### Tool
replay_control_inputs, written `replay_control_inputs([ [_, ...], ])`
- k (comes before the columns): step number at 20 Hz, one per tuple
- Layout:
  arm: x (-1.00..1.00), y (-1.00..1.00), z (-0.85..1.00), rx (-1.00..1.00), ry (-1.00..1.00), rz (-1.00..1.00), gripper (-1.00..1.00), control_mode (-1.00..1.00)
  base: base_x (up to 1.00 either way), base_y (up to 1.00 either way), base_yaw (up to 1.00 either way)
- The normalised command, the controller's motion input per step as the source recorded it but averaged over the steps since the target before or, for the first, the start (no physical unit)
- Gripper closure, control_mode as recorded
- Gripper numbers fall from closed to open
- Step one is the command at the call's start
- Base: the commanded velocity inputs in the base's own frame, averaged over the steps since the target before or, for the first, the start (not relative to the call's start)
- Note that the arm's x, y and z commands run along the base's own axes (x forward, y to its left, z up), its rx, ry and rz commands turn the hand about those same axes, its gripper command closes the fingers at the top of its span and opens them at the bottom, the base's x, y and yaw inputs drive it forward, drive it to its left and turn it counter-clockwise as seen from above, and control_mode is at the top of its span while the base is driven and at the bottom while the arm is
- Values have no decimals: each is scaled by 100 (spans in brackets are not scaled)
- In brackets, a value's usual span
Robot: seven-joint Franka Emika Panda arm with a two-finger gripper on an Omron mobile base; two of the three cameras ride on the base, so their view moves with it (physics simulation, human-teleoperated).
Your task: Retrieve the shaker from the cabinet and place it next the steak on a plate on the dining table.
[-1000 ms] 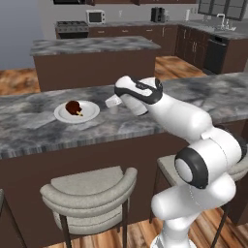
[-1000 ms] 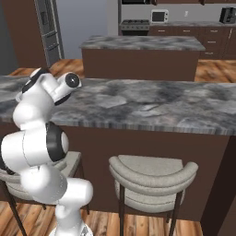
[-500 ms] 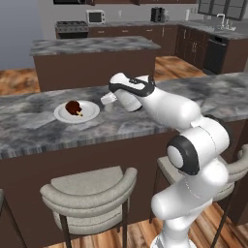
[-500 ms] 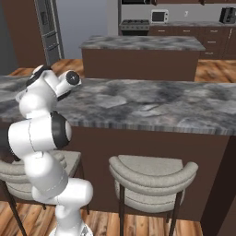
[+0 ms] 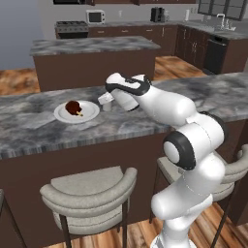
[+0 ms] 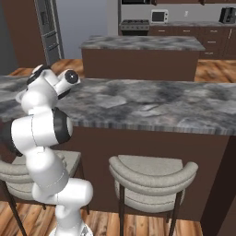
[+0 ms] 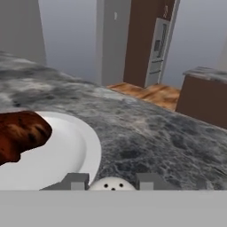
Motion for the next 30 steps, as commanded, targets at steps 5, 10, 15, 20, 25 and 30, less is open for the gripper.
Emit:
replay_control_inputs([
  [5,0,12,-18,-6,-8,0,-100,-100,0,0,0],
  [10,0,0,-3,-2,-5,0,-100,-100,0,0,0],
  [15,0,-12,0,0,-3,0,-100,-100,0,0,0],
  [20,0,-14,13,0,0,0,-100,-100,0,0,0],
  [25,0,-8,29,-2,-2,2,-100,-100,0,0,0],
  [30,-11,-12,56,-17,-21,13,-100,-100,0,0,0],
])
